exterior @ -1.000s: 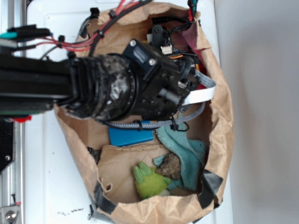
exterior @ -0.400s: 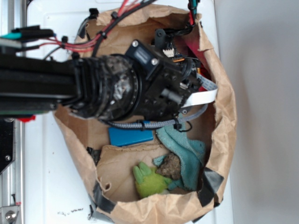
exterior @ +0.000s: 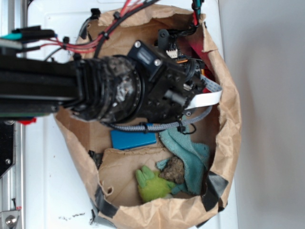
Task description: Grab the green sponge.
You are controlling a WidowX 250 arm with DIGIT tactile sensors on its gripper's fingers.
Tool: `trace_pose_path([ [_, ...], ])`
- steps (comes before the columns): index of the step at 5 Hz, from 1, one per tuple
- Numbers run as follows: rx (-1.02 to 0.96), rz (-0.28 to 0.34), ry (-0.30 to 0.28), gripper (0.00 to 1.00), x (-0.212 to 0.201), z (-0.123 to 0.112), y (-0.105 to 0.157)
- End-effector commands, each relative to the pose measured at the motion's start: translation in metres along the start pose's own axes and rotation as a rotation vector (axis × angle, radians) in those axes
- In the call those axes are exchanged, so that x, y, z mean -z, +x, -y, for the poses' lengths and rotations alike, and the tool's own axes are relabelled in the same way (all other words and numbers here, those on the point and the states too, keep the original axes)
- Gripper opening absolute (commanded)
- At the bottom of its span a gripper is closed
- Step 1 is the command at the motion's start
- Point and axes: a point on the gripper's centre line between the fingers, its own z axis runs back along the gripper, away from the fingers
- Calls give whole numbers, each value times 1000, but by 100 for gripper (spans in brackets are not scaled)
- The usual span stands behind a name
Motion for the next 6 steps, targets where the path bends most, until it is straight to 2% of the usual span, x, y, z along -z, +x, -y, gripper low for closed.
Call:
trace_pose_path([
  [1,0,-32,-50,0,-16,-17,2],
  [2,26,-68,-153,0,-54,-29,-1],
  [3,31,-75,-225,0,-77,-36,0],
  [6,18,-96,-286,0,-98,-41,11],
])
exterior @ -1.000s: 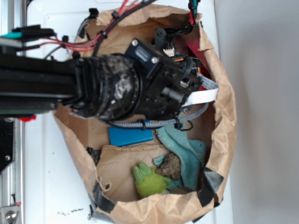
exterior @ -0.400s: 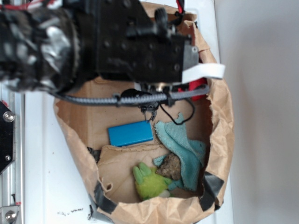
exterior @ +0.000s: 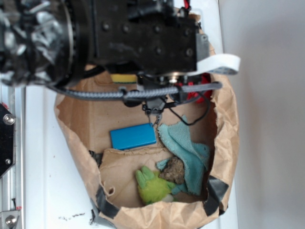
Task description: Grab the green sponge.
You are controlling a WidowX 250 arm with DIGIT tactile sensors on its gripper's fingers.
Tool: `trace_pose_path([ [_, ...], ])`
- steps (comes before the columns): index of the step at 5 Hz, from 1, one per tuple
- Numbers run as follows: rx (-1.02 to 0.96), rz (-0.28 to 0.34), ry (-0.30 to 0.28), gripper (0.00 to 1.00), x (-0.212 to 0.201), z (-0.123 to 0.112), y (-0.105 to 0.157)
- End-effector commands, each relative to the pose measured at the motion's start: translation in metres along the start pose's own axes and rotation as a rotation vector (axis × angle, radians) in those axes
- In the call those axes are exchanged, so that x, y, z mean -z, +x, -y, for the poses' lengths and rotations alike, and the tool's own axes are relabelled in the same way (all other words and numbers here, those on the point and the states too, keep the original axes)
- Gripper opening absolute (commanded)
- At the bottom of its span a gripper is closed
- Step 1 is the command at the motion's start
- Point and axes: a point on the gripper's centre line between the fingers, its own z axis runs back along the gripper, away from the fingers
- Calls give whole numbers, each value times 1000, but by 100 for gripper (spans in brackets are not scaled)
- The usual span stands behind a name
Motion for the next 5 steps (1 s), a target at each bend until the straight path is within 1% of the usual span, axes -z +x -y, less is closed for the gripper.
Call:
trace_pose_path([
  [1,-47,61,-36,0,-40,-15,14],
  [2,-37,26,-122,0,-61,-7,5],
  [3,-27,5,-174,0,-84,3,-3],
  [4,-25,20,-197,0,-99,15,-5],
  [5,-23,36,-208,0,-103,23,-5],
])
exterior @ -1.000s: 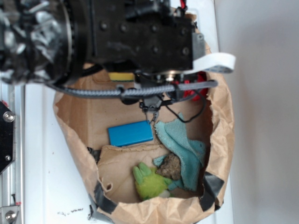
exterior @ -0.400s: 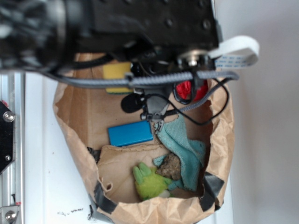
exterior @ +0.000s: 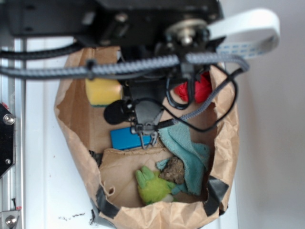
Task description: Grab the green sponge.
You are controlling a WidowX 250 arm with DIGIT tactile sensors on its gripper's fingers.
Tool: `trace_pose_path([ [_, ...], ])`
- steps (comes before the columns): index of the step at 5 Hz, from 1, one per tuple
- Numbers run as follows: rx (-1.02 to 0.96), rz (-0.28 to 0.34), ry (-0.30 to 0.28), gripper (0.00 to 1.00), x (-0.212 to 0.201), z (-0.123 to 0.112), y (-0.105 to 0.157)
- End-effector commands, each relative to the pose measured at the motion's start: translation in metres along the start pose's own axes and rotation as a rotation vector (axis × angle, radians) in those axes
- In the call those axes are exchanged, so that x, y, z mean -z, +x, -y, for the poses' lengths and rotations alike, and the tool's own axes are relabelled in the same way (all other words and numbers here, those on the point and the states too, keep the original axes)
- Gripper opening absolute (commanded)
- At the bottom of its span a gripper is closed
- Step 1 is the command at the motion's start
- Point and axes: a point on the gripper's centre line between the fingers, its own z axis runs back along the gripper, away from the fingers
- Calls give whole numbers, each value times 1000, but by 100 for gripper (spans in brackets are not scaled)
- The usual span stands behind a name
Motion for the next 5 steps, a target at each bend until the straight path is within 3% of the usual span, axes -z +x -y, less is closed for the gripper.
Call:
trace_pose_path([
  [1,5,160,-38,0,-32,7,4],
  [2,8,213,-68,0,-37,15,10],
  [5,23,229,-56,0,-36,27,12],
])
